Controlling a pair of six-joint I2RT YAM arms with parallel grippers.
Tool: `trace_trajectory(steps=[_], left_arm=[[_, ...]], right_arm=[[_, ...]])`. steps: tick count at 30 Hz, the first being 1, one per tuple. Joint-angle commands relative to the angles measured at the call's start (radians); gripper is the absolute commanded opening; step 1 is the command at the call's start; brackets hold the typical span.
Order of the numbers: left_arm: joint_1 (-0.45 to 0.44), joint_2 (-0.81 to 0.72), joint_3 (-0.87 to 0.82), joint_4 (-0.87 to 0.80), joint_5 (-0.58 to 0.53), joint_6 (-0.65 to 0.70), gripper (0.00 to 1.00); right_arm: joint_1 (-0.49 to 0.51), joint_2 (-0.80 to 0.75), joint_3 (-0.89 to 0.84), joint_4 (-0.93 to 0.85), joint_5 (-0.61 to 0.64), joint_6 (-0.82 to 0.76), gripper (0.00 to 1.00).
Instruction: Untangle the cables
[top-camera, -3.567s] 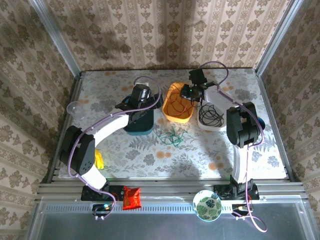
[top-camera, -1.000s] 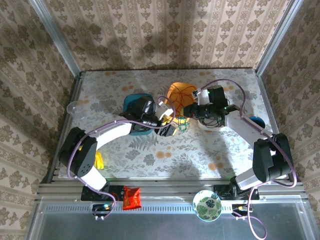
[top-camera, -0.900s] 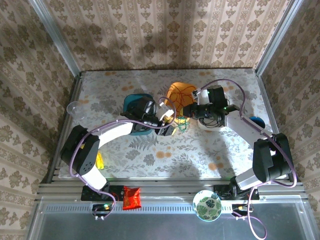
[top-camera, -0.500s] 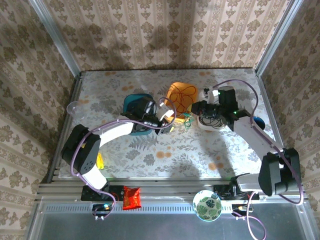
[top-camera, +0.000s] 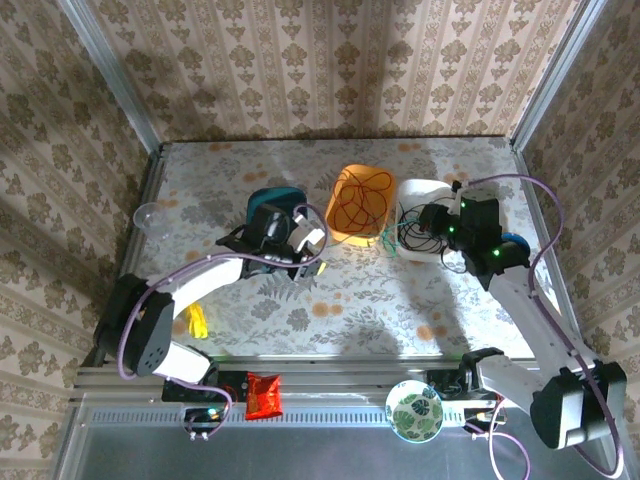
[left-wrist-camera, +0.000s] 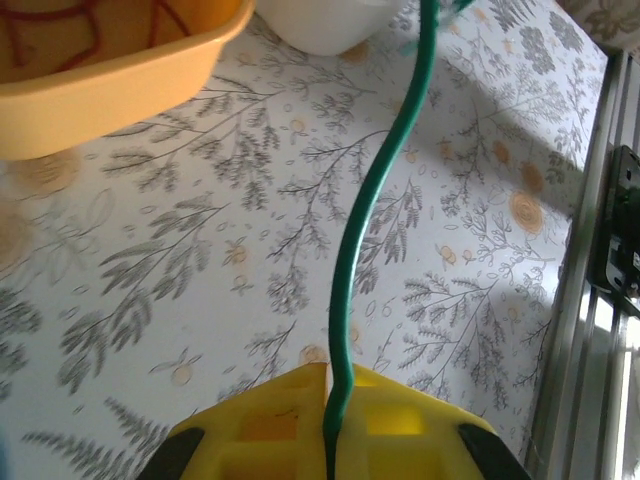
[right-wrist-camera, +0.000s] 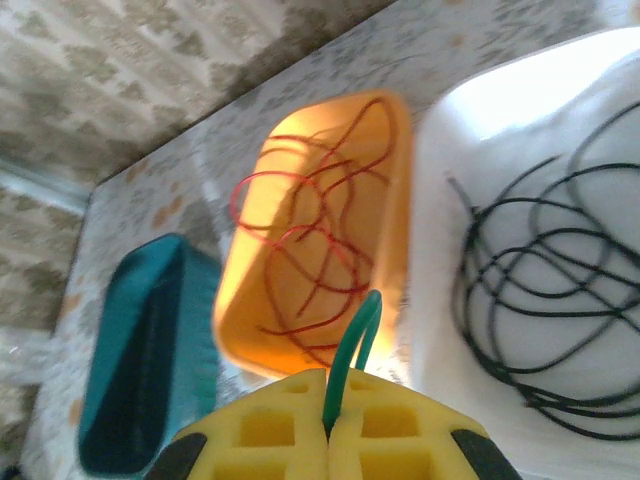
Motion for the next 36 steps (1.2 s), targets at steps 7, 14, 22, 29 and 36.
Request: trace_trajectory(steps=[7, 14, 22, 29, 36], left_arm=[[0.105, -0.150, -0.022, -0.094, 0.124, 0.022, 0.00], [0.178, -0.231, -0.025, -0.143, 0.187, 0.044, 0.00], [0.180, -0.229, -0.003, -0.131, 0.209, 0.044, 0.00], [0.173, -0.195, 0.011, -0.079, 0.204, 0.020, 0.00], [0.144, -0.164, 0.011, -0.061, 0.158, 0.023, 0.00]], right_arm=[[-0.035, -0.139, -0.032, -0.134, 0.268, -0.012, 0.03], [-0.035, -0.180, -0.058, -0.204, 0.140, -0.080, 0.03], [0.098, -0.062, -0.065, -0.257, -0.114, -0.227, 0.05], [0.211, 0.133, -0.072, -0.154, -0.258, -0.223, 0.25], [0.219, 0.098, 0.014, -0.160, -0.382, -0.274, 0.64]])
